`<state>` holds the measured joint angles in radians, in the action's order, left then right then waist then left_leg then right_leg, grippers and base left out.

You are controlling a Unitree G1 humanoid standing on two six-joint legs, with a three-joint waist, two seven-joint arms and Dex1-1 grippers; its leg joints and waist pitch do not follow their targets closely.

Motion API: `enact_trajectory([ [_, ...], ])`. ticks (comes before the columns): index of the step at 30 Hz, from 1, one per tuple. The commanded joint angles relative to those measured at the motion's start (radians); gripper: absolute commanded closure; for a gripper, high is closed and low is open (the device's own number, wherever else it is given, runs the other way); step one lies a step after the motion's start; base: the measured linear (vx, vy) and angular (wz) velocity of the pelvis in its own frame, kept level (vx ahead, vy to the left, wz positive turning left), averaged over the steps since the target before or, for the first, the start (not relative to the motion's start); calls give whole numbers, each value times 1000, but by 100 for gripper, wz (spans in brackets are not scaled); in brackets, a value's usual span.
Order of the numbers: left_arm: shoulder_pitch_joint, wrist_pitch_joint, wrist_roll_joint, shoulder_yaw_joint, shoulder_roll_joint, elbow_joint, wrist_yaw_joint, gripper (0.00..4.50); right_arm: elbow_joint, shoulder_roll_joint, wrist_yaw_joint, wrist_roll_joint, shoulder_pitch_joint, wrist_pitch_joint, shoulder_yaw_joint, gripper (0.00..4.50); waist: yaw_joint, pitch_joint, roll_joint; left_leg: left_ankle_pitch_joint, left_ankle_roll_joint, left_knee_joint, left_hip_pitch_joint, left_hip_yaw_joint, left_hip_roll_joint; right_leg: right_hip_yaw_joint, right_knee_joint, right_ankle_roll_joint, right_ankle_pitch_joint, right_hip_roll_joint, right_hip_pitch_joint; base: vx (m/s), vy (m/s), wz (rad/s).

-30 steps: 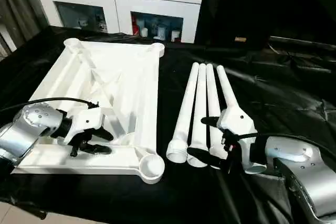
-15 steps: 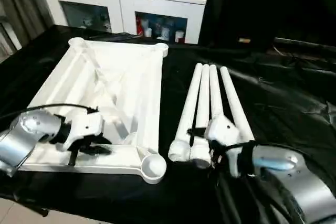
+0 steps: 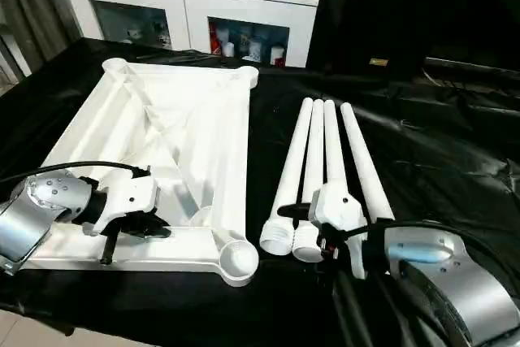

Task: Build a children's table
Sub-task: Rotate table base

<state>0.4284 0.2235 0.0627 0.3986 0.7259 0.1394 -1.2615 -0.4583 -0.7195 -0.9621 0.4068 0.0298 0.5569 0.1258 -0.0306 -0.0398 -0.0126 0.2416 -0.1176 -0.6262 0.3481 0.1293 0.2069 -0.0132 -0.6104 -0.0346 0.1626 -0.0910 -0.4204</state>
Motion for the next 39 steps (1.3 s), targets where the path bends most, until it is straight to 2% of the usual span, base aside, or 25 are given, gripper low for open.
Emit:
enact_trajectory([
  [1, 3, -24, 18, -18, 22, -16, 25, 442, 15, 1, 10, -11, 8, -7, -4, 0, -4, 50, 10, 174, 14, 98, 13, 25, -4, 12, 58, 227, 208, -11, 56, 0, 0, 0],
  [8, 9, -53, 84, -41, 76, -66, 78, 442, 21, 6, 22, -16, 6, -14, -1, 0, -3, 49, 12, 175, 11, 99, 15, 23, -3, 12, 56, 224, 205, -11, 59, 0, 0, 0],
  [10, 1, -49, 104, -49, 100, -94, 90, 442, 23, 9, 26, -18, 4, -16, 2, 0, -4, 49, 12, 179, 10, 99, 13, 24, -3, 13, 58, 223, 214, -10, 56, 0, 0, 0],
  [18, 0, -56, 154, -59, 132, -101, 120, 442, 32, 23, 33, -29, 5, -25, 17, 0, -9, 51, 15, 130, 13, 95, 11, 26, -5, 10, 48, 252, 116, -7, 57, 0, 0, 0],
  [20, 6, -68, 161, -58, 128, -89, 130, 442, 33, 24, 34, -29, 7, -25, 18, 0, -10, 51, 15, 133, 13, 96, 12, 25, -6, 10, 48, 250, 122, -8, 59, 0, 0, 0],
  [24, 49, -160, 188, -42, 96, -11, 198, 442, 37, 28, 38, -30, 12, -28, 21, 0, -11, 51, 16, 160, 9, 96, 10, 26, -6, 11, 53, 241, 157, -8, 57, 0, 0, 0],
  [25, 57, -180, 189, -40, 89, 4, 209, 442, 37, 29, 38, -31, 13, -28, 21, 0, -12, 52, 16, 156, 7, 96, 10, 25, -6, 11, 51, 239, 150, -9, 58, 0, 0, 0],
  [26, 82, -243, 188, -30, 62, 51, 236, 442, 39, 28, 40, -33, 12, -32, 21, 0, -12, 52, 17, 154, 8, 94, 11, 26, -8, 11, 52, 238, 147, -7, 57, 0, 0, 0],
  [27, 86, -255, 187, -28, 57, 60, 237, 442, 40, 28, 40, -34, 11, -32, 20, 0, -13, 54, 21, 151, 7, 94, 9, 25, -7, 11, 51, 241, 139, -8, 57, 0, 0, 0],
  [28, 96, -280, 183, -24, 45, 80, 237, 442, 41, 27, 40, -36, 10, -34, 20, 0, -15, 55, 19, 139, 8, 92, 9, 26, -8, 11, 49, 246, 113, -7, 58, 0, 0, 0],
  [29, 96, -280, 183, -24, 45, 80, 237, 442, 41, 27, 40, -36, 10, -34, 20, 0, -16, 56, 18, 130, 8, 92, 11, 26, -7, 11, 47, 249, 99, -8, 60, 0, 0, 0],
  [30, 102, -291, 181, -24, 37, 93, 242, 442, 40, 26, 40, -36, 9, -34, 18, 0, -18, 58, 26, 113, 7, 91, 10, 25, -7, 11, 43, 254, 73, -9, 60, 0, 0, 0],
  [31, 107, -310, 181, -19, 33, 108, 241, 442, 37, 25, 42, -37, 5, -34, 15, 0, -19, 58, 28, 104, 7, 89, 10, 25, -7, 10, 42, 260, 52, -8, 61, 0, 0, 0],
  [32, 108, -314, 178, -18, 32, 113, 237, 442, 35, 24, 42, -37, 4, -34, 14, 0, -18, 58, 24, 103, 9, 89, 10, 26, -8, 10, 43, 261, 46, -7, 62, 0, 0, 0],
  [34, 112, -354, 173, -11, 33, 147, 212, 442, 29, 22, 51, -38, -3, -35, 6, 0, -19, 57, 27, 107, 8, 88, 10, 26, -9, 10, 43, 264, 54, -7, 63, 0, 0, 0],
  [38, 87, -337, 139, -32, 35, 146, 184, 442, 20, 28, 70, -38, -13, -34, -5, 0, -21, 54, 26, 125, 3, 91, 10, 27, -7, 12, 46, 260, 99, -9, 62, 0, 0, 0],
  [39, 86, -339, 136, -35, 32, 150, 183, 405, 20, 28, 71, -37, -13, -34, -8, 0, -22, 53, 28, 127, 0, 91, 10, 27, -7, 12, 46, 258, 106, -9, 62, 0, 0, 0],
])
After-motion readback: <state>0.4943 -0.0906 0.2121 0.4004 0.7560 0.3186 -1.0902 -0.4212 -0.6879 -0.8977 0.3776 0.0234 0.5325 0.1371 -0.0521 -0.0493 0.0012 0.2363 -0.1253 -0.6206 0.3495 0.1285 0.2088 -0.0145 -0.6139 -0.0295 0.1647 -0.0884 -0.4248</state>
